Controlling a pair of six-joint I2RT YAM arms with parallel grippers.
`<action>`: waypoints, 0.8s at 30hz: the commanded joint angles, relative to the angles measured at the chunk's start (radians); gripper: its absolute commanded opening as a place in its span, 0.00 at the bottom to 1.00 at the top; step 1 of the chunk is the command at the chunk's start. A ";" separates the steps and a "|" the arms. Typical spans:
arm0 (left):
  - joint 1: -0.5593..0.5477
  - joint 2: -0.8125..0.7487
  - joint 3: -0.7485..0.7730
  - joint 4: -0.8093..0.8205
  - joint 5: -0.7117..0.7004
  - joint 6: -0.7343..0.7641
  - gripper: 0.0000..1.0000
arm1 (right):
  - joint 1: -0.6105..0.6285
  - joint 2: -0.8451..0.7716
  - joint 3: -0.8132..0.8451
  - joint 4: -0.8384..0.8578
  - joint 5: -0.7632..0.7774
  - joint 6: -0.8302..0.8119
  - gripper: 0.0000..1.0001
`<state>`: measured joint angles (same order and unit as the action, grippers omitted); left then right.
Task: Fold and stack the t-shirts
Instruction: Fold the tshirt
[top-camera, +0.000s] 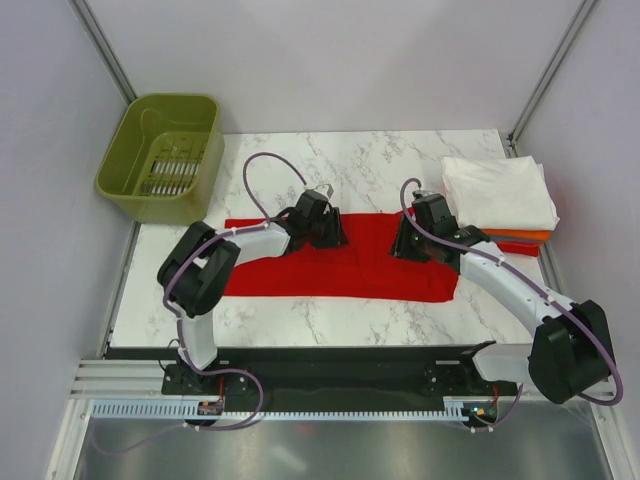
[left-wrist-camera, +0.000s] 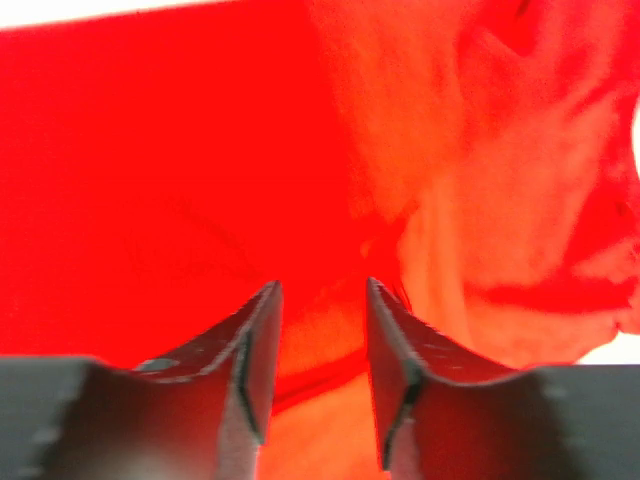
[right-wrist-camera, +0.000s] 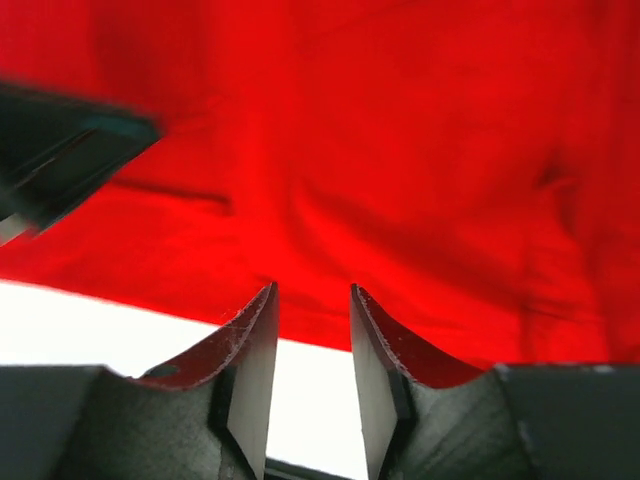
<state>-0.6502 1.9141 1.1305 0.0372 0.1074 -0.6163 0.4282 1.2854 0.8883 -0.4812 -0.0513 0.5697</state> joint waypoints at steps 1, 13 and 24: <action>-0.028 -0.162 -0.044 0.001 -0.031 0.000 0.49 | 0.000 -0.049 -0.026 -0.045 0.198 -0.010 0.41; -0.198 -0.242 -0.146 -0.063 0.028 -0.161 0.50 | -0.037 -0.144 -0.204 -0.039 0.284 0.048 0.33; -0.215 -0.187 -0.138 -0.068 0.067 -0.174 0.48 | -0.167 -0.132 -0.333 0.087 0.150 0.044 0.34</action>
<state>-0.8532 1.7111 0.9878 -0.0322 0.1425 -0.7578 0.2764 1.1473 0.5735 -0.4625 0.1471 0.6102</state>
